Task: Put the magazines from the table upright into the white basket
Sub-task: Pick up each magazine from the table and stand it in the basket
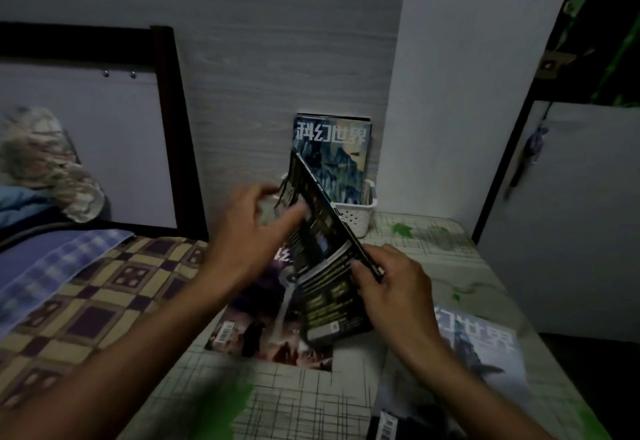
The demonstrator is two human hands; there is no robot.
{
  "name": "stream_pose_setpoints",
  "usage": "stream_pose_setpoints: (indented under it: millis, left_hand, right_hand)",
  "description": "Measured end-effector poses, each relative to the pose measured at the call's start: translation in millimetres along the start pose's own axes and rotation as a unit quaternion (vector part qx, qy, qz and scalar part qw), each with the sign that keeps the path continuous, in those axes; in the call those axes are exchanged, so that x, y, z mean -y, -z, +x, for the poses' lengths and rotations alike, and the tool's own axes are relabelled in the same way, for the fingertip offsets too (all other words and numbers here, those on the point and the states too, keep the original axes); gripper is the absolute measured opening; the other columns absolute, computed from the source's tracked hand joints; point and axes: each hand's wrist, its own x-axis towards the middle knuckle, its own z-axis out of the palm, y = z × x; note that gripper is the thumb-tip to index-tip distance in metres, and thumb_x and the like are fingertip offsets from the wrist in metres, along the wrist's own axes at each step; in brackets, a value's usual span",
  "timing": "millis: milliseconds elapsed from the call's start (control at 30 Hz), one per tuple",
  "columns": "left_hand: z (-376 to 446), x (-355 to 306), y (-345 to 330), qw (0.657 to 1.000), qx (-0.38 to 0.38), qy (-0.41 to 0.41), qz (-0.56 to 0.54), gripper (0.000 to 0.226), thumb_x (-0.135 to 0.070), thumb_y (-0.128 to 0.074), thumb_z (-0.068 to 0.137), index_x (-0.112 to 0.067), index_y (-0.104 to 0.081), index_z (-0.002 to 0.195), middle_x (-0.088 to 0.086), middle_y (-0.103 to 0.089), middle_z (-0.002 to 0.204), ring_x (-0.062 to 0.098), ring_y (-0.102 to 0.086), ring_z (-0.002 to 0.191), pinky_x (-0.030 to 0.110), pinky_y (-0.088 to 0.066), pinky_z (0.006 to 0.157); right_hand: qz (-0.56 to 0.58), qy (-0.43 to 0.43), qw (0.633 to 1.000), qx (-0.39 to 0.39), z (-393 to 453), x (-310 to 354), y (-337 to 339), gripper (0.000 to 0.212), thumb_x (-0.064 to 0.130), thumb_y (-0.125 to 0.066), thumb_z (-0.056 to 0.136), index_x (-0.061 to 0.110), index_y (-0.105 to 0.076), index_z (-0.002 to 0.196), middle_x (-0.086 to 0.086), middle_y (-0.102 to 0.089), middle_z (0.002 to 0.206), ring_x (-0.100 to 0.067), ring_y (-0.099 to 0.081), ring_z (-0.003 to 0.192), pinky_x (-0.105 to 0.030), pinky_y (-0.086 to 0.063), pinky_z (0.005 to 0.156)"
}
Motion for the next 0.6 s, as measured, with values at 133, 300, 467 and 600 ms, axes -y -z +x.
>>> stream_pose_setpoints:
  millis: [133,300,467,600]
  left_hand:
    - [-19,-16,-36,0.916,0.181,0.144,-0.327,0.035,-0.053,-0.076,0.073,-0.041,-0.064,0.103,-0.001,-0.075,0.102,0.016,-0.075,0.085,0.026,-0.057,0.064]
    - [-24,-8,-54,0.924,0.085,0.126,-0.351,0.034,-0.001,-0.052,0.094,-0.026,-0.067,0.113,0.002,-0.077,0.102,0.022,-0.073,0.095,0.038,-0.059,0.079]
    - [-16,-2,-57,0.906,0.139,0.069,-0.394,0.04,-0.008,-0.053,0.096,-0.026,-0.057,0.131,0.002,-0.07,0.123,0.022,-0.066,0.112,0.041,-0.055,0.093]
    - [-8,2,-71,0.924,0.105,0.05,-0.364,0.037,-0.007,-0.056,0.095,-0.02,-0.06,0.129,0.001,-0.07,0.122,0.02,-0.066,0.112,0.041,-0.055,0.093]
  right_hand:
    - [-0.124,0.118,0.985,-0.005,-18,18,-4,0.029,0.025,-0.056,0.093,0.023,-0.062,0.122,0.006,-0.054,0.094,-0.012,-0.054,0.078,-0.025,-0.045,0.061]
    - [0.157,-0.047,0.972,0.165,-4,-3,7,0.049,0.058,-0.059,0.083,0.044,-0.05,0.128,0.024,-0.047,0.123,0.003,-0.057,0.103,-0.018,-0.056,0.074]
    - [0.195,-0.211,0.956,0.061,53,-61,46,0.076,0.027,-0.075,0.082,0.034,-0.032,0.144,0.006,-0.048,0.142,-0.02,-0.059,0.117,-0.045,-0.055,0.089]
    - [0.28,-0.164,0.945,0.036,65,-84,57,0.036,0.008,-0.068,0.087,0.027,-0.061,0.117,0.005,-0.076,0.103,-0.015,-0.072,0.085,-0.025,-0.055,0.06]
